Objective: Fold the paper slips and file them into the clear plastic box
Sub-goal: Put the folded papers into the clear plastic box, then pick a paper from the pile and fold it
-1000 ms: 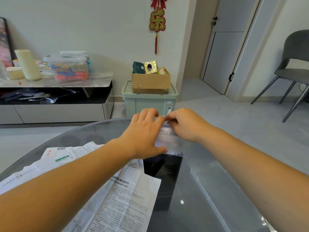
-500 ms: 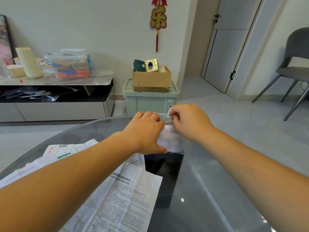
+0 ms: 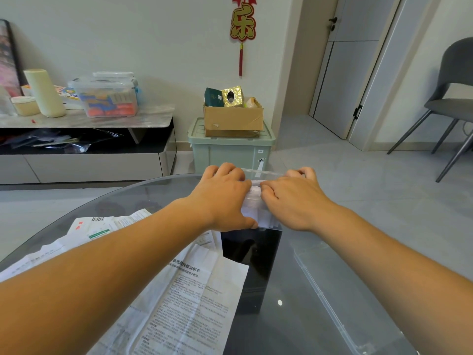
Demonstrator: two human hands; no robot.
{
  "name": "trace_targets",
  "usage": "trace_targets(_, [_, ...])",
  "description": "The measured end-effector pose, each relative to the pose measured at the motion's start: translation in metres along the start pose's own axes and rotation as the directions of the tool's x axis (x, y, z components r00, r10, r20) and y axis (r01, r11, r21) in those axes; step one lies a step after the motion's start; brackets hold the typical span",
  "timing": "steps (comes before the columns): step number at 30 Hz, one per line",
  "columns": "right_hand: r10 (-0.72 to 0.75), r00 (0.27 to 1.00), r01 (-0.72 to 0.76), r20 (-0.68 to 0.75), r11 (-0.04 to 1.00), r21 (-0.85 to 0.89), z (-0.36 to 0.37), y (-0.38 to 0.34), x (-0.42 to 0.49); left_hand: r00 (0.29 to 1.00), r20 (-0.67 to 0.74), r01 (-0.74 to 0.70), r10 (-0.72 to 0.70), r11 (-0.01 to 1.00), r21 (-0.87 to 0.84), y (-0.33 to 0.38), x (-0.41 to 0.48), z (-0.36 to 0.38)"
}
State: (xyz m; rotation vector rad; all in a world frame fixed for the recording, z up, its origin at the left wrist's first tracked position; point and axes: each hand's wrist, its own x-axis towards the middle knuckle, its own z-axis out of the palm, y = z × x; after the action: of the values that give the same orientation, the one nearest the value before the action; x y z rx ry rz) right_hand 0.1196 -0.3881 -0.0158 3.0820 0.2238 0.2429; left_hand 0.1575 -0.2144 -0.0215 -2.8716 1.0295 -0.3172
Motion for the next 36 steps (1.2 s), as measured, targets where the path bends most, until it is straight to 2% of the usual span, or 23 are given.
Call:
trace_targets(4, [0.028, 1.0, -0.028, 0.0, 1.0, 0.001, 0.001, -0.002, 0.002, 1.0, 0.019, 0.016, -0.016, 1.0, -0.025, 0.001, 0.001, -0.001])
trace_targets(8, [0.073, 0.992, -0.073, -0.103, 0.997, 0.007, 0.0, -0.004, 0.0, 1.0, -0.015, 0.021, -0.022, 0.996, -0.082, 0.001, -0.002, 0.002])
trace_targets(14, [0.093, 0.994, -0.09, -0.053, 0.995, 0.051, 0.0, -0.008, 0.0, 1.0, -0.001, -0.001, 0.001, 0.999, -0.037, -0.001, -0.001, -0.002])
trace_targets(18, [0.154, 0.963, -0.117, -0.223, 0.978, 0.172, -0.013, -0.001, -0.01, 1.0, -0.028, -0.003, 0.001, 0.999, -0.055, -0.006, -0.011, -0.019])
trace_targets(21, [0.15, 0.951, -0.052, -0.272, 0.94, 0.337, -0.024, -0.003, -0.026, 0.995, -0.072, 0.057, -0.072, 0.98, -0.191, -0.011, -0.042, -0.039])
trace_targets(24, [0.084, 0.979, 0.022, -0.184, 0.861, 0.508, -0.034, -0.024, -0.054, 0.982, -0.044, 0.163, -0.186, 0.935, -0.315, -0.016, -0.093, -0.049])
trace_targets(28, [-0.124, 0.992, 0.083, 0.028, 0.801, 0.594, -0.044, -0.074, -0.111, 0.943, 0.173, 0.324, -0.284, 0.905, -0.276, -0.021, -0.179, -0.048])
trace_targets(33, [-0.354, 0.907, 0.175, 0.229, 0.811, 0.559, -0.039, -0.126, -0.167, 0.915, 0.285, 0.347, -0.285, 0.917, -0.197, -0.016, -0.266, -0.048])
trace_targets(36, [-0.432, 0.848, 0.244, 0.307, 0.833, 0.497, -0.04, -0.147, -0.194, 0.924, 0.338, 0.27, -0.181, 0.933, -0.239, -0.003, -0.299, -0.051])
